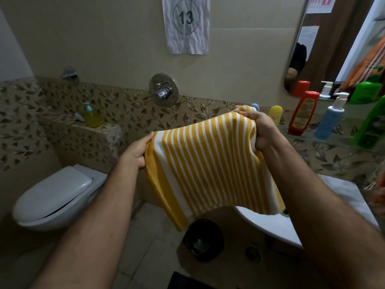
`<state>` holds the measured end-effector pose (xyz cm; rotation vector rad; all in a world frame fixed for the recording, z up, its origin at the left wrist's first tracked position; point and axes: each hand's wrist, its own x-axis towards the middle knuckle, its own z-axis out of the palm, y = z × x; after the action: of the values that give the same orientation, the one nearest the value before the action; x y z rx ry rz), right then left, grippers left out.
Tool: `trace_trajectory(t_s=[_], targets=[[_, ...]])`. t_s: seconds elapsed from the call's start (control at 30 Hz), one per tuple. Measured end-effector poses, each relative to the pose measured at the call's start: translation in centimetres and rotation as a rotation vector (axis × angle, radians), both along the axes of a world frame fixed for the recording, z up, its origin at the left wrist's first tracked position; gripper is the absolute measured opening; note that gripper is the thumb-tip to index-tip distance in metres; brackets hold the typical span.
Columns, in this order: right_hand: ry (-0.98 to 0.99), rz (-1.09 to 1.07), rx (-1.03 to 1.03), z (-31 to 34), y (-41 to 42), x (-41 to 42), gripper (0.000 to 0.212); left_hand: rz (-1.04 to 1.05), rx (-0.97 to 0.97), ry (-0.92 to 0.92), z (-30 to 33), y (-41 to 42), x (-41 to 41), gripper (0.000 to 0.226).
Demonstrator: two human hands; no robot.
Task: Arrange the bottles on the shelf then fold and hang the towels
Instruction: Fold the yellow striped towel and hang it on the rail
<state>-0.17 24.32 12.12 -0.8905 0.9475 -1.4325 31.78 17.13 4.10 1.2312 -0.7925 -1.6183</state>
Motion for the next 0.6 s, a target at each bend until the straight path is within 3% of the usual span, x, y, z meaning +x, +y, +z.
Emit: trace_trajectory(t_s=[0.17,0.43,0.6], targets=[[-0.167,-0.061,-0.044,1.5,-0.7,2.3,0.015,-0.050,0.037,0.068,-2.8,0.4,-1.3,0.046],[-0.270,-0.195,-0.143,1.7,-1.3,2.7,0.015,-0.253,0.030,0.303,-8.7,2.9,-6.9,0.080],[-0.357,-0.243,-0.169,1.1,-1.6,2.1,0.014,-0.365,0.022,0.359,-10.5,5.6,-9.6,0.096]])
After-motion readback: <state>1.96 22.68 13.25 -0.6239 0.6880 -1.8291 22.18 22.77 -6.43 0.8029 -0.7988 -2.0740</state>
